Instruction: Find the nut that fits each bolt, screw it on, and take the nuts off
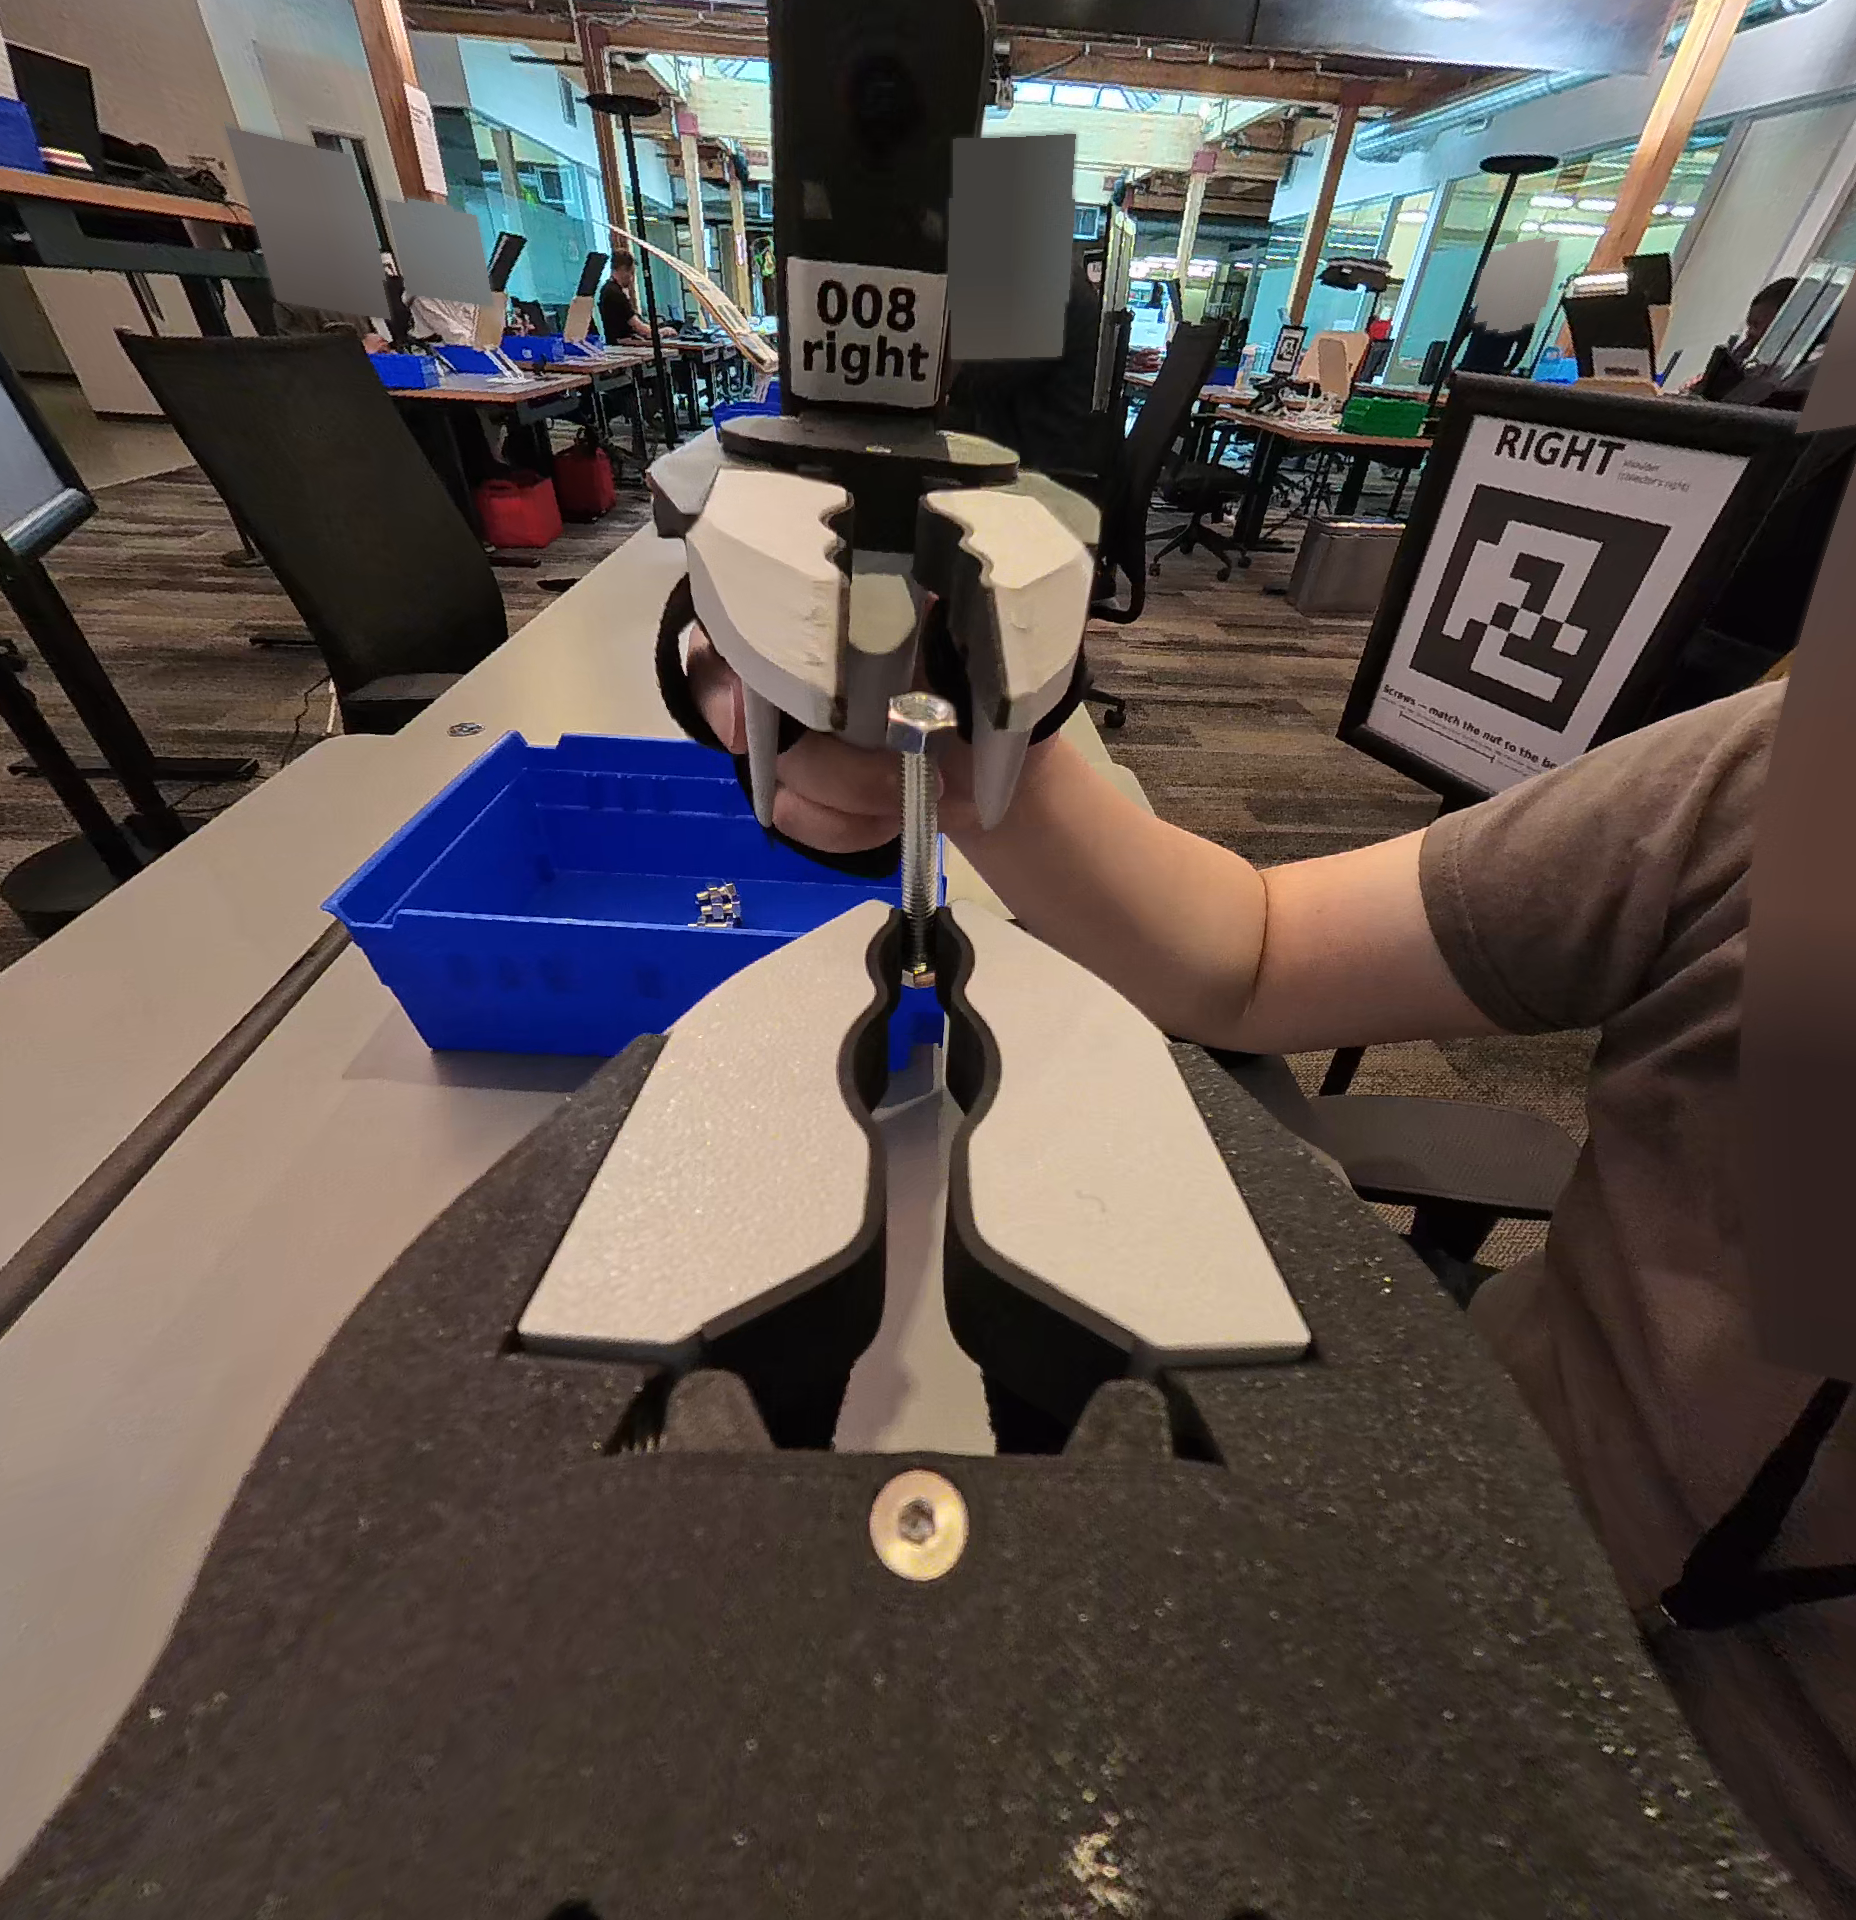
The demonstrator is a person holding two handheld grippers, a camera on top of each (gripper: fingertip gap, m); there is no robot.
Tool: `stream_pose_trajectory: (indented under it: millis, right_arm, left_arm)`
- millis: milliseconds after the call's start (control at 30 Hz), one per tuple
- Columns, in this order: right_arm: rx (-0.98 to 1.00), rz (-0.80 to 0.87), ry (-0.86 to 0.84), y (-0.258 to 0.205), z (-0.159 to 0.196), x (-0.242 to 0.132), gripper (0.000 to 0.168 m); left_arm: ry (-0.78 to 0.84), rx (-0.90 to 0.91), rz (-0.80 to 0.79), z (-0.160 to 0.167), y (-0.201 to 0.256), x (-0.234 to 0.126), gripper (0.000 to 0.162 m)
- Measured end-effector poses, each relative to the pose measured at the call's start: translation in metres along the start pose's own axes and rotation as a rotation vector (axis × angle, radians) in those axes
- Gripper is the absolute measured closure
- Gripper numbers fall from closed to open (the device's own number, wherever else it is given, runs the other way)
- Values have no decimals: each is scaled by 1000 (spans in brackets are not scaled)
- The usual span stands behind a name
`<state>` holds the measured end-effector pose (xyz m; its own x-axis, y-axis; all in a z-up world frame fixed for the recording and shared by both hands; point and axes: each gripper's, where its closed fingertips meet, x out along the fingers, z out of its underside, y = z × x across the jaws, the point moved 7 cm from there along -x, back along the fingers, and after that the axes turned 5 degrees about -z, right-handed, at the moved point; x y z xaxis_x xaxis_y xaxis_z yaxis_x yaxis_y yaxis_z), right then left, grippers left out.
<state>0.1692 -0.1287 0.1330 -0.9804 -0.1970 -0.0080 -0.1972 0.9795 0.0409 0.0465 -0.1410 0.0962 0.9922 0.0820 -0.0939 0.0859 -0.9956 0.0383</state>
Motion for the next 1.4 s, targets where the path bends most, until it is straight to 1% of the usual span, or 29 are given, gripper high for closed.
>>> stream_pose_trajectory:
  millis: [367,500,733,933,1133,1400]
  right_arm:
    - [5,-22,-11,0,4,4,152]
    - [-4,-22,-10,0,4,3,157]
    - [-7,-21,2,0,2,0,158]
    - [54,-79,97,-1,-3,-2,158]
    - [72,-93,77,1,2,1,158]
    - [55,-128,62,-2,4,4,157]
  left_arm:
    - [-12,3,4,0,1,1,157]
    - [-14,2,5,0,2,1,157]
    - [-14,4,9,0,3,2,157]
    - [-8,10,15,-1,5,2,157]
    - [-10,12,2,-1,4,2,157]
    - [1,28,31,-2,8,2,157]
